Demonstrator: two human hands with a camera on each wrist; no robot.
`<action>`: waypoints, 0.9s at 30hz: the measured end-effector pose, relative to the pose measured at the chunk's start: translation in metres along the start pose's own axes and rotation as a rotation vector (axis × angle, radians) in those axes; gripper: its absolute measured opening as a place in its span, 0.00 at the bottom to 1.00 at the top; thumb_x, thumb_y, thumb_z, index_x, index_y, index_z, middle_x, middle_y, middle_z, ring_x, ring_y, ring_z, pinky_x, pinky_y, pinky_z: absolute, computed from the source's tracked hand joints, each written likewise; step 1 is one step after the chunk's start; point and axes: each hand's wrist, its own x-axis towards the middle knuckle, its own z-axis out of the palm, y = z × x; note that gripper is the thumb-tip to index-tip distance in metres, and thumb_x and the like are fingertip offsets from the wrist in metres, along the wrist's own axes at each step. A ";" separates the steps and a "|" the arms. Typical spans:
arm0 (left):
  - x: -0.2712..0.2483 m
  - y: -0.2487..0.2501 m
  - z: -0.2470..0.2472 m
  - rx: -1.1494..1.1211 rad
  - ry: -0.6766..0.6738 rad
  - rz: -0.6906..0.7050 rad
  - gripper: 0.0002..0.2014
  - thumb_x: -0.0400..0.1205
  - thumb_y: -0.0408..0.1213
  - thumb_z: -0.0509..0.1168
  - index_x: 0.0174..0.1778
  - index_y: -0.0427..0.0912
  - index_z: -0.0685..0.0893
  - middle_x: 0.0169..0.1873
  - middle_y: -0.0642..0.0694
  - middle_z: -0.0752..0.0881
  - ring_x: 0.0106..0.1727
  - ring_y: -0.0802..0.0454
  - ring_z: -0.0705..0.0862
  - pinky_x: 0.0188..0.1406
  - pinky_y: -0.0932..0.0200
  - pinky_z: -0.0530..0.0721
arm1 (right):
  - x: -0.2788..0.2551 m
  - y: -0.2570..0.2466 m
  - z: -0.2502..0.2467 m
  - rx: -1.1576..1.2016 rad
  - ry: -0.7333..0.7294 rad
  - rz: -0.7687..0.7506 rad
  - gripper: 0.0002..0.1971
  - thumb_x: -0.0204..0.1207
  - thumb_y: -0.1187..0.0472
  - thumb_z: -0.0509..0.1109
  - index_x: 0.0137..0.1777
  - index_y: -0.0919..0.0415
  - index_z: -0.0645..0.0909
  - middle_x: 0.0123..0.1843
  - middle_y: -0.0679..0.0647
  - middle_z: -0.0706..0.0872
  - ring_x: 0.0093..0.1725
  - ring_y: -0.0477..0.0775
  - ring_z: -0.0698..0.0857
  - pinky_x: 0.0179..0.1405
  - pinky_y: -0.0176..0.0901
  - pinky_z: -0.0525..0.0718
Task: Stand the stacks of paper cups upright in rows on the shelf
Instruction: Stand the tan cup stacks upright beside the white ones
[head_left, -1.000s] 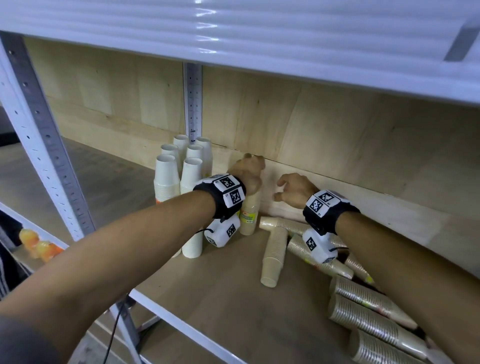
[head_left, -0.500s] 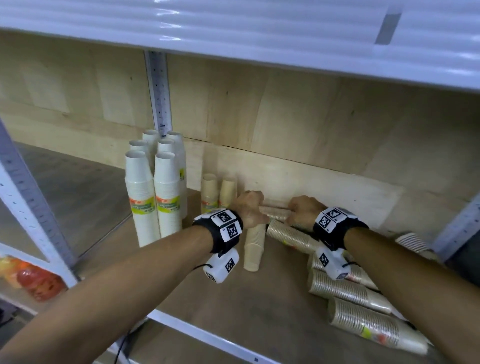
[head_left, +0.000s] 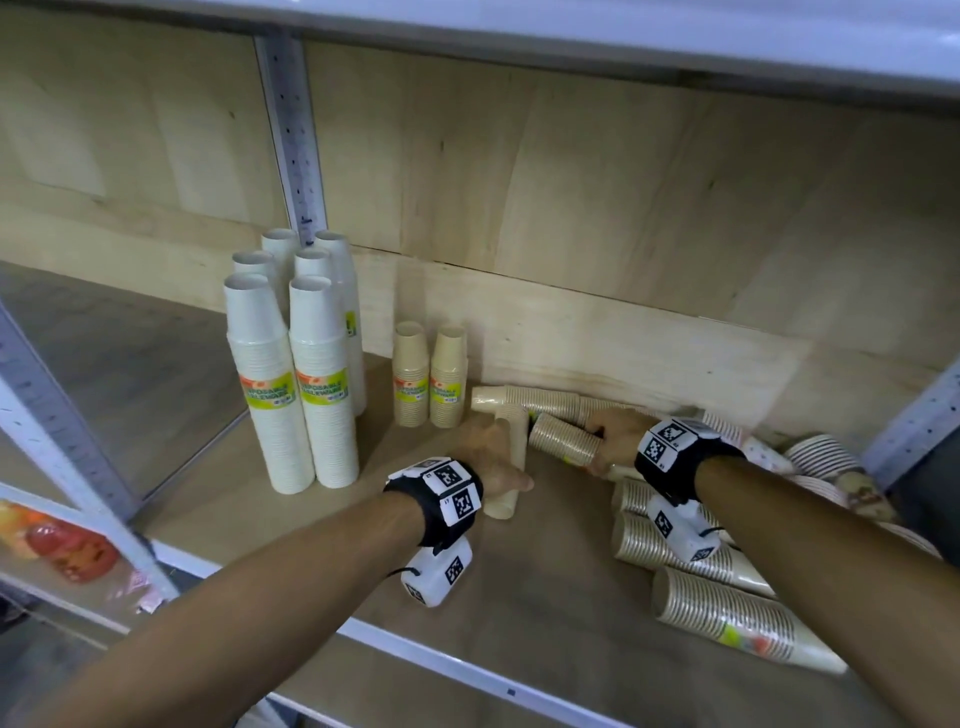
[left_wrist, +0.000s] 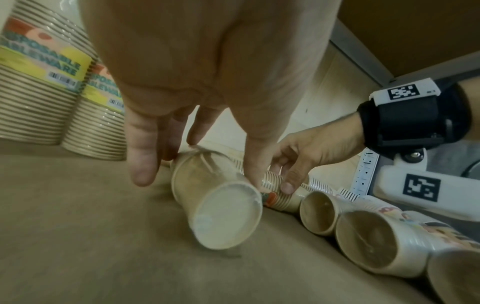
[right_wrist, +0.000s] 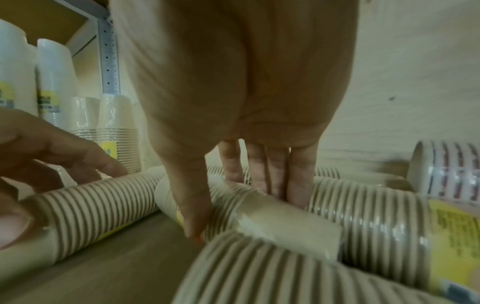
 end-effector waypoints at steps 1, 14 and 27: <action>0.000 -0.001 0.003 -0.014 0.009 -0.004 0.39 0.66 0.59 0.77 0.68 0.42 0.75 0.66 0.46 0.77 0.63 0.45 0.79 0.60 0.47 0.83 | 0.001 -0.001 0.001 -0.030 0.000 -0.009 0.33 0.67 0.57 0.81 0.73 0.57 0.76 0.68 0.54 0.81 0.63 0.56 0.82 0.59 0.47 0.83; -0.005 -0.002 -0.014 -0.045 -0.082 -0.036 0.26 0.66 0.46 0.75 0.58 0.41 0.77 0.47 0.49 0.85 0.44 0.48 0.86 0.45 0.48 0.89 | -0.006 -0.007 -0.008 -0.075 0.031 -0.039 0.28 0.65 0.55 0.81 0.66 0.57 0.81 0.59 0.53 0.85 0.55 0.55 0.84 0.51 0.45 0.84; -0.006 0.009 -0.066 0.045 0.048 0.025 0.19 0.77 0.39 0.71 0.63 0.37 0.82 0.58 0.43 0.85 0.55 0.45 0.85 0.49 0.54 0.87 | -0.034 -0.033 -0.040 0.001 0.155 -0.065 0.30 0.65 0.54 0.82 0.67 0.56 0.79 0.60 0.52 0.82 0.51 0.51 0.81 0.40 0.37 0.78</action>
